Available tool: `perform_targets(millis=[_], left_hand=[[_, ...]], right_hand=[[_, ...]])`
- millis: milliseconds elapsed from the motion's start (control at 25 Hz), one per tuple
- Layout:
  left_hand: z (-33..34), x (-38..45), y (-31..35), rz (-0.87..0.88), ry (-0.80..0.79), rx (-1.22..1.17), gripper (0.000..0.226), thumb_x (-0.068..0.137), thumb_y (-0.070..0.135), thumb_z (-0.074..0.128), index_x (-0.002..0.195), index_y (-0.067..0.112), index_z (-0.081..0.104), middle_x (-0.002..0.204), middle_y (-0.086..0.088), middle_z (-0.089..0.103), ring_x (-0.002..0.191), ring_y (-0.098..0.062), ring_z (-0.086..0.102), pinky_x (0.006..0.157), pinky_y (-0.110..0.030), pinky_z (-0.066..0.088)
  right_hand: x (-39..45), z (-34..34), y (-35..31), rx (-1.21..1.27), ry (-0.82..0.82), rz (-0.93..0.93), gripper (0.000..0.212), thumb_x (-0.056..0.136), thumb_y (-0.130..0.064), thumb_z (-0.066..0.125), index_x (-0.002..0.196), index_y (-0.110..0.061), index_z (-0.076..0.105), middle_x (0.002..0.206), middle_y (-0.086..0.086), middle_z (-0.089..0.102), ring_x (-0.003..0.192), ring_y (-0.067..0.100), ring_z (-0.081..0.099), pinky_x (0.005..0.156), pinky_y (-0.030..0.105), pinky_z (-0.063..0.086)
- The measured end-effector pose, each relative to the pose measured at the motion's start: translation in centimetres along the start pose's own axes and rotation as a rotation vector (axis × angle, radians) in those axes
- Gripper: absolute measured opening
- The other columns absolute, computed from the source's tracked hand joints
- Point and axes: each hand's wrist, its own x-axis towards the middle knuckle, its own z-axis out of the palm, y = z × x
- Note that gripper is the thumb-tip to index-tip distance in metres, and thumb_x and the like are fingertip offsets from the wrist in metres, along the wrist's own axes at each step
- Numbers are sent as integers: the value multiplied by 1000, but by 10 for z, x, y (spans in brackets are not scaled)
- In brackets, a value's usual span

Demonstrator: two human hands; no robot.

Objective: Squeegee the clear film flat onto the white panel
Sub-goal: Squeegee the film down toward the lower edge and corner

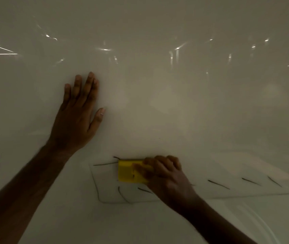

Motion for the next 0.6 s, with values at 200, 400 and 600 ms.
perform_targets(millis=[200,400,600], left_hand=[[-1,-26,-18,-54,-24,-3,75,111,47,27,172,6,12,181,-12,6,167,-40,5,134,-51,0],[1,-29,-13,-69,-10,-11,73,112,45,28,172,6,12,181,-11,5,167,-40,4,135,-50,-2],[-1,-34,-22,-28,-9,8,71,113,43,28,171,4,15,180,-14,11,166,-41,8,135,-52,3]], right_hand=[[-42,-21,26,-87,-62,-34,57,99,-34,71,152,-34,51,137,-3,63,120,25,61,99,43,41],[44,-20,18,-22,96,136,53,101,-40,68,150,-30,54,139,-1,61,118,28,59,96,44,42],[36,22,-41,23,24,19,50,103,-38,64,151,-35,52,138,-5,62,117,24,62,95,42,44]])
